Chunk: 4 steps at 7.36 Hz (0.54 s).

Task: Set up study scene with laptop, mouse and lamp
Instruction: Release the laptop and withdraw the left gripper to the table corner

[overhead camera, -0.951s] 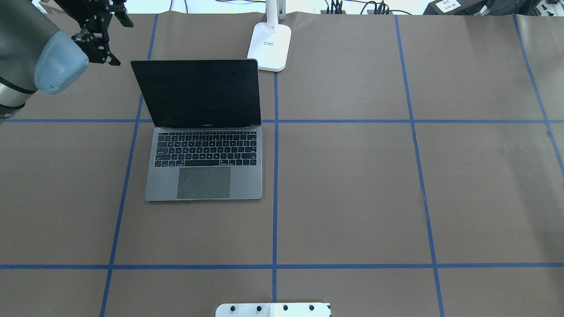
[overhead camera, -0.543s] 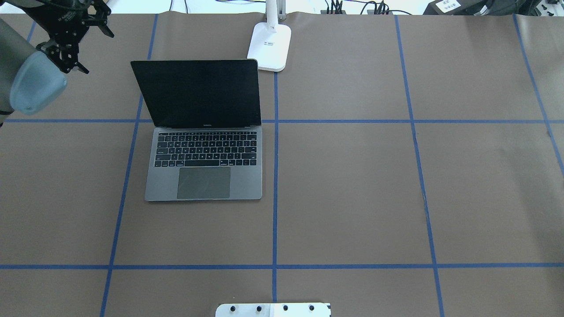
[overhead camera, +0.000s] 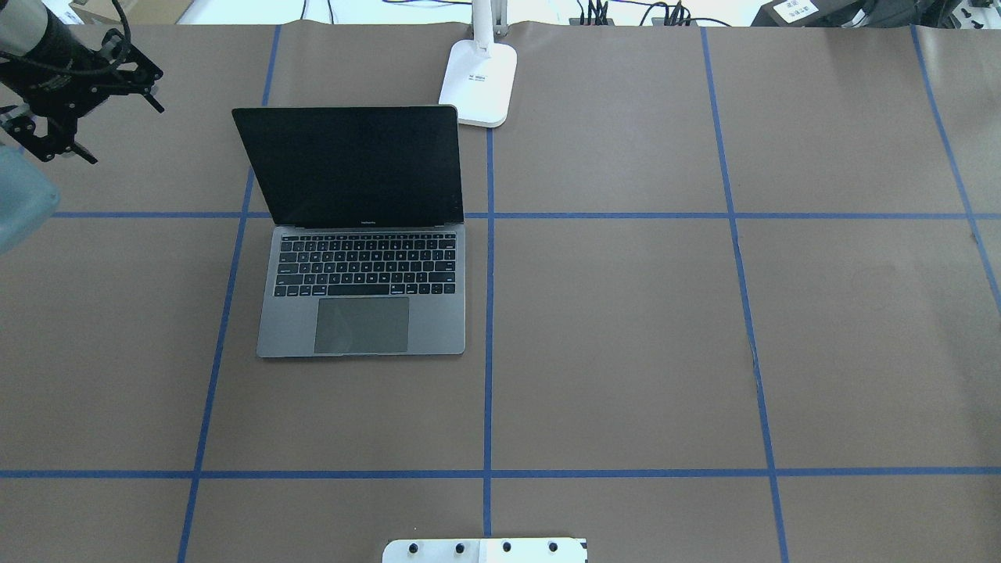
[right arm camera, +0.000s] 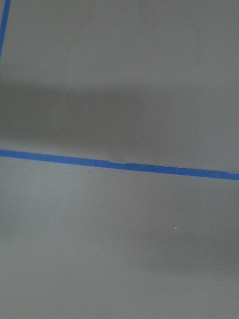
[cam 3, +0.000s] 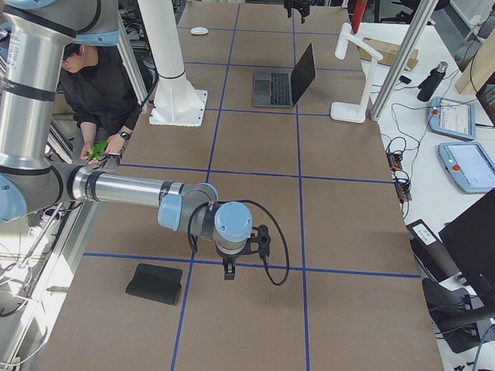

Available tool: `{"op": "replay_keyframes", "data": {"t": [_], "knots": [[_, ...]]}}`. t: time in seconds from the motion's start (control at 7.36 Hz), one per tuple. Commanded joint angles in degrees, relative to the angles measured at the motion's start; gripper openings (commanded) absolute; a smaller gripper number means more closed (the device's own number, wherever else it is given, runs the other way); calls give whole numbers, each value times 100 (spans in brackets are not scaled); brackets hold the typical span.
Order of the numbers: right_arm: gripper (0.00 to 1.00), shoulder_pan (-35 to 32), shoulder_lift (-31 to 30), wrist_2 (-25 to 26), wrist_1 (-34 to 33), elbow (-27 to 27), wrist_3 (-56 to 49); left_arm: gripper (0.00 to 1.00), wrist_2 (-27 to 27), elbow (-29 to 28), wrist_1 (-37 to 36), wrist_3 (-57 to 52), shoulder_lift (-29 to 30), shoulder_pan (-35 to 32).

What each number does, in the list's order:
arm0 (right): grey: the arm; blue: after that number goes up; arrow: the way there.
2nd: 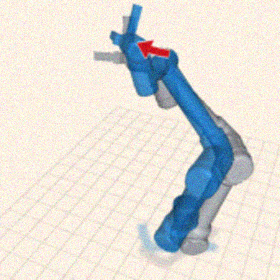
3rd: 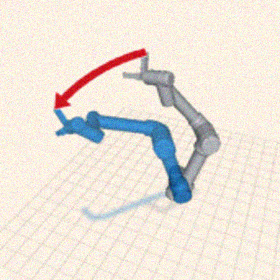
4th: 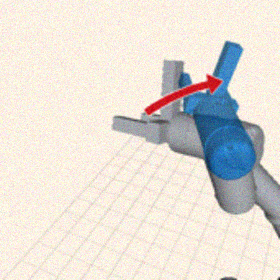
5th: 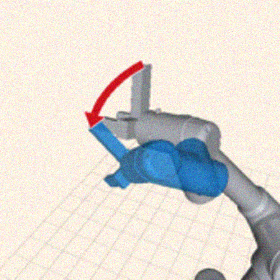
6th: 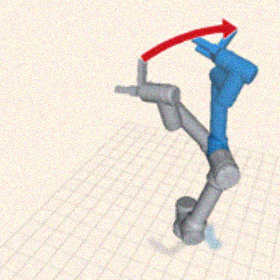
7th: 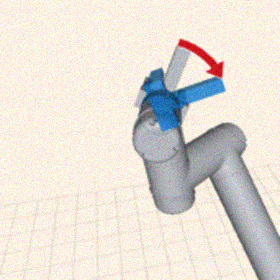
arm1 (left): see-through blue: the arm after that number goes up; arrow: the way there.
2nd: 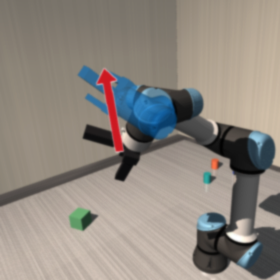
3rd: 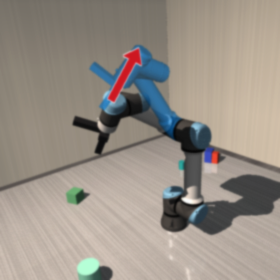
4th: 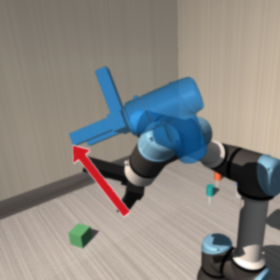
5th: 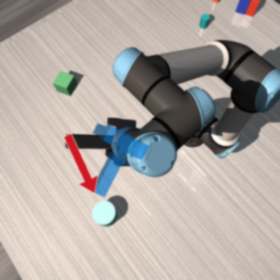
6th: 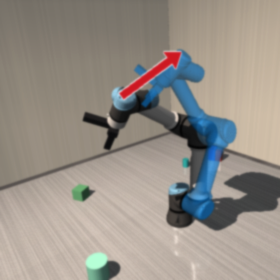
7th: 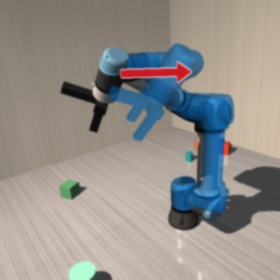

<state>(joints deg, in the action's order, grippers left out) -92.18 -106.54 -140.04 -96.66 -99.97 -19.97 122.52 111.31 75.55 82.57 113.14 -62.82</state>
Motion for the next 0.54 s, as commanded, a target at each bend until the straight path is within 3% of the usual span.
{"op": "replay_keyframes", "data": {"t": [0.0,0.41], "knots": [[100,111,-164,-363,-28,398,-672,99,0,330,21,-487,-336,-3],[100,594,-148,-463,-28,1013,-2147,99,8,313,47,-680,-345,15]]}}
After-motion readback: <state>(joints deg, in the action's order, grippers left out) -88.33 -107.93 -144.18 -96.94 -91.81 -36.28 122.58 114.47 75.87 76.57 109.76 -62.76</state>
